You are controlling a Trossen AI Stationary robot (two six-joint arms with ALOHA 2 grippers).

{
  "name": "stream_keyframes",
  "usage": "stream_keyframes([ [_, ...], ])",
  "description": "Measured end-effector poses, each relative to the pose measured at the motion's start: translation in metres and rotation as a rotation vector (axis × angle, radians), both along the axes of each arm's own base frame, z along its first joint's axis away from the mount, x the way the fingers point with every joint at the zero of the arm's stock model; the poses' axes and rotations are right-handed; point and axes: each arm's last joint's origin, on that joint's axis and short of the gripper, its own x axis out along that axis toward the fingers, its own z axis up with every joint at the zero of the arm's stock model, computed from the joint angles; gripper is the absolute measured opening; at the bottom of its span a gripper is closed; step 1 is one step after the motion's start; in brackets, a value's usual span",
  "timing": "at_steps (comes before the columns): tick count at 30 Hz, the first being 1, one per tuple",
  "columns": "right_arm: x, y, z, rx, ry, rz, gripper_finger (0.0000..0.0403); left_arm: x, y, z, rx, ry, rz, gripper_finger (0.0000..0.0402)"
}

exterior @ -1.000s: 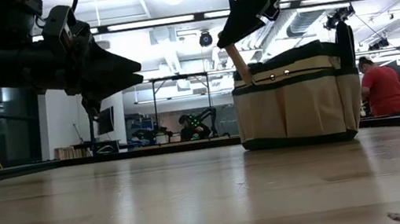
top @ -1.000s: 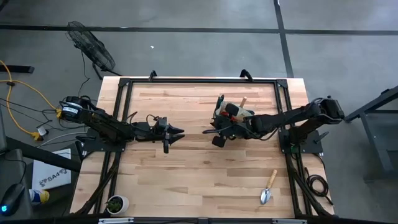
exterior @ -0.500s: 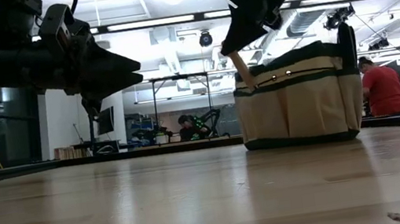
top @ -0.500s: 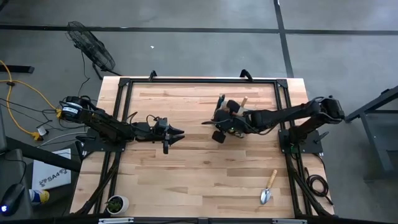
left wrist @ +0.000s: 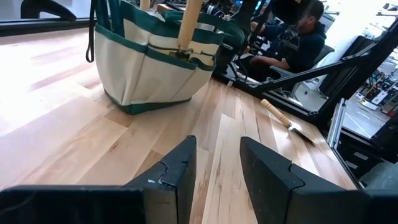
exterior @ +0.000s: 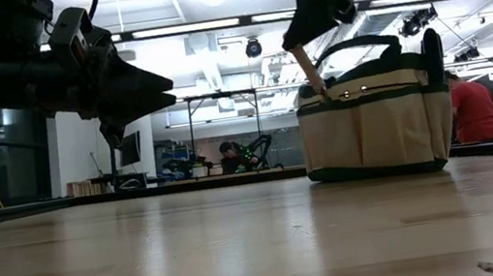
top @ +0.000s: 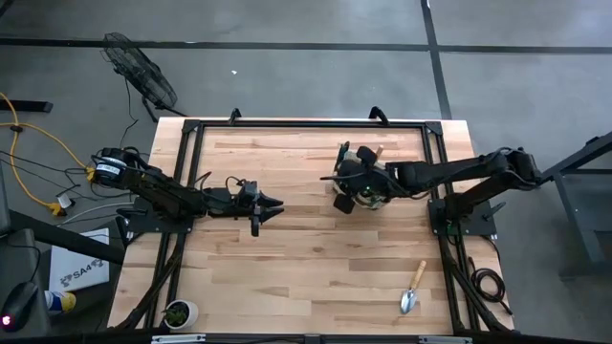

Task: Pick & Place Garden tools in Gardening bag
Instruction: Put the left trowel into the gardening bag

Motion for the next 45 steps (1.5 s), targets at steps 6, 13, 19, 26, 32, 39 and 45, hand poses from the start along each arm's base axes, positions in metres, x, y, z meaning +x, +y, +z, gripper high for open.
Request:
stream_keyframes([
  [6, -0.003, -0.001, -0.006, 0.041, 0.055, -0.010, 0.0059, 0.000, 0.000, 0.000, 0.000, 0.000, 0.000, 0.0122],
  [13, -0.005, -0.002, -0.008, 0.057, 0.079, -0.012, 0.0060, 0.000, 0.000, 0.000, -0.003, 0.000, 0.001, 0.0122],
  [19, -0.007, -0.003, -0.010, 0.076, 0.122, 0.043, 0.0059, 0.000, 0.000, 0.000, -0.003, 0.001, 0.001, 0.0122],
  [26, -0.009, -0.009, -0.013, 0.109, 0.170, 0.092, 0.0061, 0.000, 0.000, -0.001, -0.002, 0.007, 0.001, 0.0122],
  [32, -0.010, -0.011, -0.014, 0.127, 0.189, 0.119, 0.0062, 0.000, 0.000, -0.001, -0.002, 0.007, 0.001, 0.0122],
  [39, -0.014, -0.011, -0.018, 0.130, 0.243, 0.112, 0.0063, 0.000, 0.000, -0.001, -0.001, 0.007, 0.001, 0.0122],
  [45, -0.015, -0.011, -0.018, 0.132, 0.252, 0.112, 0.0084, 0.000, 0.000, -0.001, -0.001, 0.007, 0.001, 0.0122],
])
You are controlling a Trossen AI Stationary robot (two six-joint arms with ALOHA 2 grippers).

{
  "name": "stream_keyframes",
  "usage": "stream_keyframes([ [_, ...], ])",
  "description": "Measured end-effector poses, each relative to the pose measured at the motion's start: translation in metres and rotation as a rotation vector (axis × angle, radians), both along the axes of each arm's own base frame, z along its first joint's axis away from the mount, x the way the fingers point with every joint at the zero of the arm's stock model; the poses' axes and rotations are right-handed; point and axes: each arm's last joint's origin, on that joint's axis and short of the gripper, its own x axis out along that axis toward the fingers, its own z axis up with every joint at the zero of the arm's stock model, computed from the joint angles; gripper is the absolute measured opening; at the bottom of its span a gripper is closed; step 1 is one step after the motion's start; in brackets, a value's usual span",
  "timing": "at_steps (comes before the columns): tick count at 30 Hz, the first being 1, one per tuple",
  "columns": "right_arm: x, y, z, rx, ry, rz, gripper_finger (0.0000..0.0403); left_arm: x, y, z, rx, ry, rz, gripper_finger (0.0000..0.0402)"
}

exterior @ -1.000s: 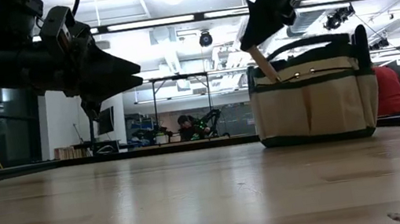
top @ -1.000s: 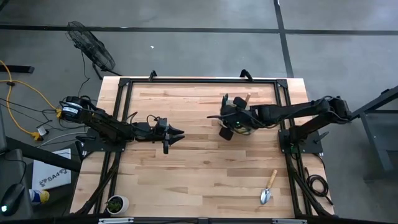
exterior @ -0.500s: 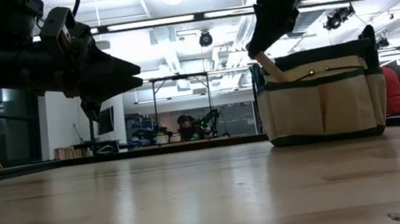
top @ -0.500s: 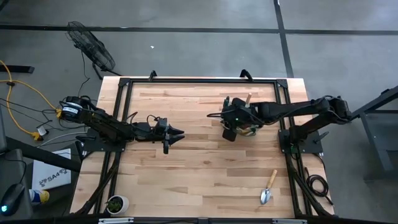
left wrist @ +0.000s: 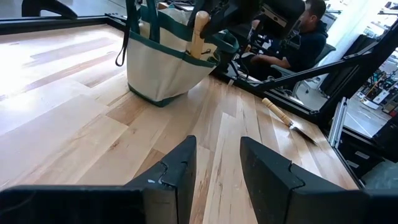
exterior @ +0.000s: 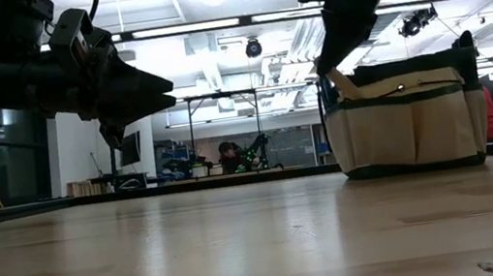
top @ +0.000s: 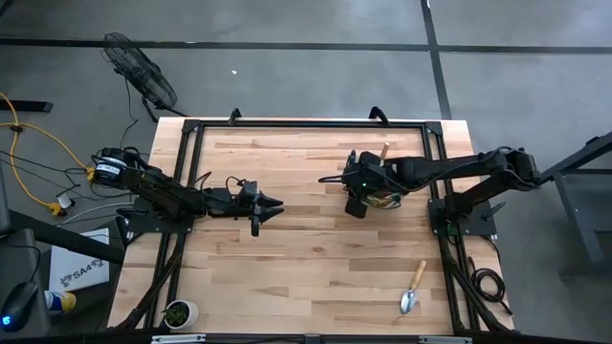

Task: Pick & Place Garden tools in Gardening bag
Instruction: Put the left trowel into the gardening bag

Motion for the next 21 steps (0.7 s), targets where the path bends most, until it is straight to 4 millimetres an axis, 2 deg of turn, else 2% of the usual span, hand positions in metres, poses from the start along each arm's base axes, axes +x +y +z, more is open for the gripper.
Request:
stream_keyframes([
  [8, -0.002, 0.000, 0.003, -0.011, -0.008, -0.013, 0.0091, 0.000, 0.000, 0.000, 0.000, 0.000, 0.000, 0.0122],
  [21, -0.030, 0.000, 0.027, -0.029, -0.044, -0.062, 0.0121, 0.000, 0.000, 0.000, 0.000, 0.002, 0.000, 0.0122],
])
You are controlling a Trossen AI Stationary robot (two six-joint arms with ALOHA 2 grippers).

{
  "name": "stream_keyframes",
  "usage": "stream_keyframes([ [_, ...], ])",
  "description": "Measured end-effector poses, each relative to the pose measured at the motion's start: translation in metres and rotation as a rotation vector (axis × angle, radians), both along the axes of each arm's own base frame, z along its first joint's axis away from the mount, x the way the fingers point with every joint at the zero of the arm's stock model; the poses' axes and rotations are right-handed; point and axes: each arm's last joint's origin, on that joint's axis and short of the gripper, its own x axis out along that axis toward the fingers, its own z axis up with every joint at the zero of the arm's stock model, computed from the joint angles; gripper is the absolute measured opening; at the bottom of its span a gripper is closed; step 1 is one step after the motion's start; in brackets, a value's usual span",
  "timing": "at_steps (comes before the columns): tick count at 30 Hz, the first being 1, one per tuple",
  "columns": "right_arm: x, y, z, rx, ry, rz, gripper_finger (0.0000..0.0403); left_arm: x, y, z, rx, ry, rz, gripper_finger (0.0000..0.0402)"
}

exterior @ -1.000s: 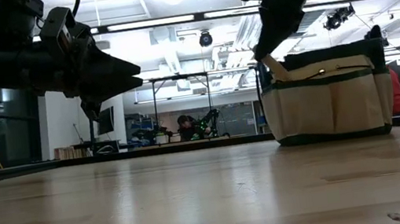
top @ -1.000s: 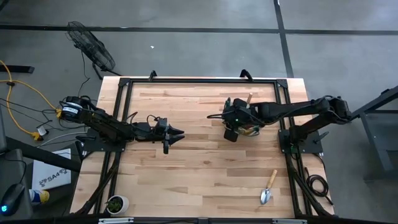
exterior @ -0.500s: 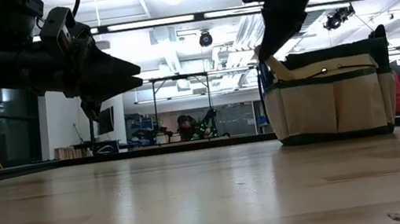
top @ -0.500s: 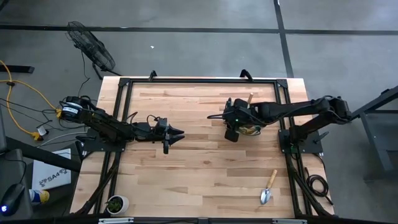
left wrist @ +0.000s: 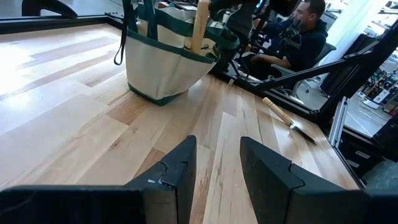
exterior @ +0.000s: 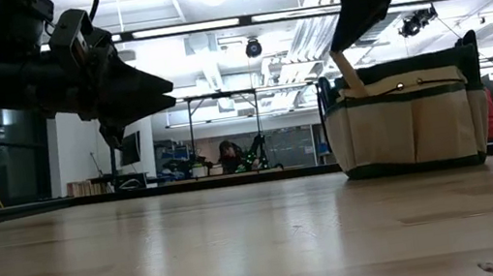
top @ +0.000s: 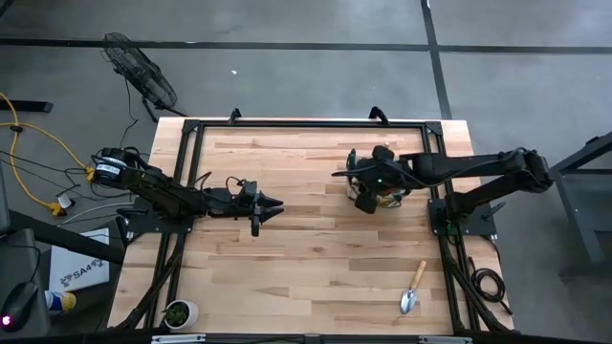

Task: Pick & Place Garden tools in Gardening bag
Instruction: Put the left trowel into the gardening bag, then put the trowel into the gardening bag

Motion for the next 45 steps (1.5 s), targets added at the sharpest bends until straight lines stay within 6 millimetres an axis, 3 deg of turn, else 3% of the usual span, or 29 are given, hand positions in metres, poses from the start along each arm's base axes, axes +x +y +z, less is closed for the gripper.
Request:
stream_keyframes([
  [15, -0.019, 0.001, 0.005, 0.019, 0.044, -0.065, 0.0078, 0.000, 0.000, 0.000, -0.001, 0.000, 0.000, 0.0122],
  [24, -0.012, 0.018, 0.017, -0.044, -0.087, 0.026, 0.0006, 0.000, 0.000, 0.000, -0.001, 0.001, 0.000, 0.0122],
  [27, -0.004, 0.022, 0.019, -0.060, -0.140, 0.065, 0.0004, 0.000, 0.000, 0.000, -0.001, 0.000, 0.001, 0.0122],
  [35, 0.011, 0.020, 0.001, -0.043, -0.067, 0.079, 0.0004, 0.000, 0.000, 0.000, -0.001, 0.000, 0.001, 0.0122],
  [45, 0.007, 0.017, -0.006, -0.046, 0.012, 0.028, 0.0004, 0.000, 0.000, 0.000, 0.000, 0.001, 0.001, 0.0122],
])
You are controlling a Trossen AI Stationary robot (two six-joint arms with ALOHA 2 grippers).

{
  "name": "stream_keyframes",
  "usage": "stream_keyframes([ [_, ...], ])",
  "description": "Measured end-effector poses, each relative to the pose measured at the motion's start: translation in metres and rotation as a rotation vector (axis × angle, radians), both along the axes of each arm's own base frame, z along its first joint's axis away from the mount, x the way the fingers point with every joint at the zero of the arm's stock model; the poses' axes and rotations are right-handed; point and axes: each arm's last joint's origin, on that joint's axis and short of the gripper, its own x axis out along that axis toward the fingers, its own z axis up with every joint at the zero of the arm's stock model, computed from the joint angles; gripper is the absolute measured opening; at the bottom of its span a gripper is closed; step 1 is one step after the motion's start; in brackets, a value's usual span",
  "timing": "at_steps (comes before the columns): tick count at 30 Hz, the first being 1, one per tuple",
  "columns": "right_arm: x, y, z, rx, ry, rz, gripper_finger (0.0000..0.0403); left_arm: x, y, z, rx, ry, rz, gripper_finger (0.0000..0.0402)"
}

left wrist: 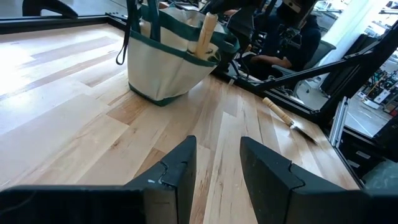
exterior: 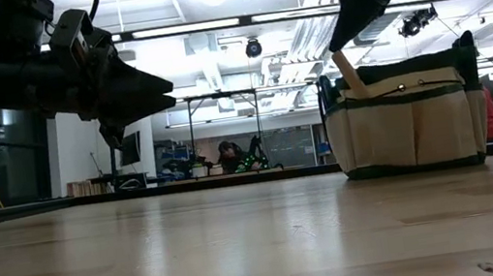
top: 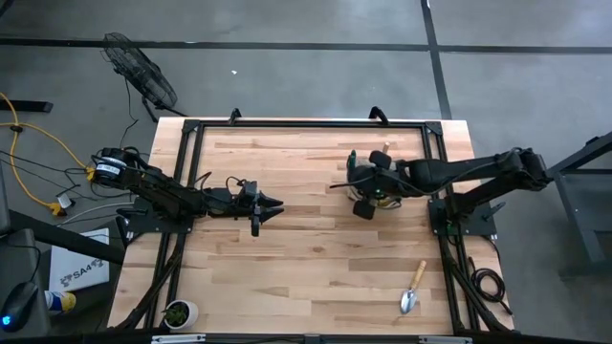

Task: Pick & Place Garden tools in Gardening bag
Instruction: Put the trowel into the gardening bag

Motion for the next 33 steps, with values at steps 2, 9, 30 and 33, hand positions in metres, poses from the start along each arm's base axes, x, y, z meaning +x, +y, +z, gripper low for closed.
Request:
stream_keyframes([
  [2, -0.002, 0.000, -0.001, 0.002, 0.016, -0.011, 0.0004, 0.000, 0.000, 0.000, 0.000, 0.000, 0.001, 0.0122],
  [9, -0.014, 0.000, 0.010, -0.003, -0.010, -0.018, 0.0004, 0.000, 0.000, 0.000, 0.000, 0.000, 0.000, 0.0122],
  [30, -0.106, 0.052, 0.035, 0.326, 0.156, 0.254, 0.0004, 0.000, 0.000, -0.002, 0.002, 0.022, 0.002, 0.0122],
  [33, -0.108, 0.066, 0.028, 0.350, 0.240, 0.289, 0.0004, 0.000, 0.000, -0.002, 0.002, 0.022, 0.002, 0.0122],
])
